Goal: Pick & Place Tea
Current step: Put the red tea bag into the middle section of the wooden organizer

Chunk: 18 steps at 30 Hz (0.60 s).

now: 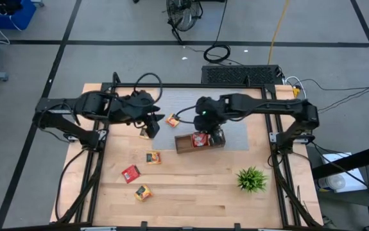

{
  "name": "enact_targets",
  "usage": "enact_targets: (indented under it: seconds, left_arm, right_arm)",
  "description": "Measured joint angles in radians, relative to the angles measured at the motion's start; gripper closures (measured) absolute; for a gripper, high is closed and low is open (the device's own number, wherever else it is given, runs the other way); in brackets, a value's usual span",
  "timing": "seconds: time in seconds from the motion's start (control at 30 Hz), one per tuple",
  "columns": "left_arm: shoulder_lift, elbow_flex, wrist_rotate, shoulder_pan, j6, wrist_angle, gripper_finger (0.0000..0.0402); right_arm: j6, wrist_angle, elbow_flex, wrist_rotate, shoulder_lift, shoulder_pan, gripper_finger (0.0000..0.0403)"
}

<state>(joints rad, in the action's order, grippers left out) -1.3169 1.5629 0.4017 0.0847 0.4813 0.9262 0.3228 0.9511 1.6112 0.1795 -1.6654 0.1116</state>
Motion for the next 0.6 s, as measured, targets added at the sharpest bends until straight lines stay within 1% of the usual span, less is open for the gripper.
enact_targets:
  seconds: [0.1, 0.2, 0.33, 0.4, 0.6]
  left_arm:
    - [0.009, -0.011, 0.000, -0.009, -0.003, 0.005, 0.0236]
    - [0.016, -0.017, -0.002, -0.014, 0.004, 0.045, 0.0231]
    - [0.017, -0.016, -0.002, -0.013, 0.003, 0.045, 0.0224]
    - [0.017, -0.016, -0.003, -0.013, 0.004, 0.042, 0.0222]
    - [0.017, -0.016, -0.004, -0.011, 0.000, 0.042, 0.0229]
  right_arm:
    - [0.004, 0.006, -0.010, 0.001, -0.048, 0.000, 0.0403]
    - [0.008, -0.016, -0.063, 0.002, -0.069, 0.000, 0.0403]
    - [0.009, -0.123, -0.168, -0.003, -0.064, 0.000, 0.0403]
    - [0.006, -0.171, -0.207, -0.045, -0.063, 0.000, 0.0403]
    - [0.015, -0.194, -0.242, -0.049, -0.090, 0.000, 0.0403]
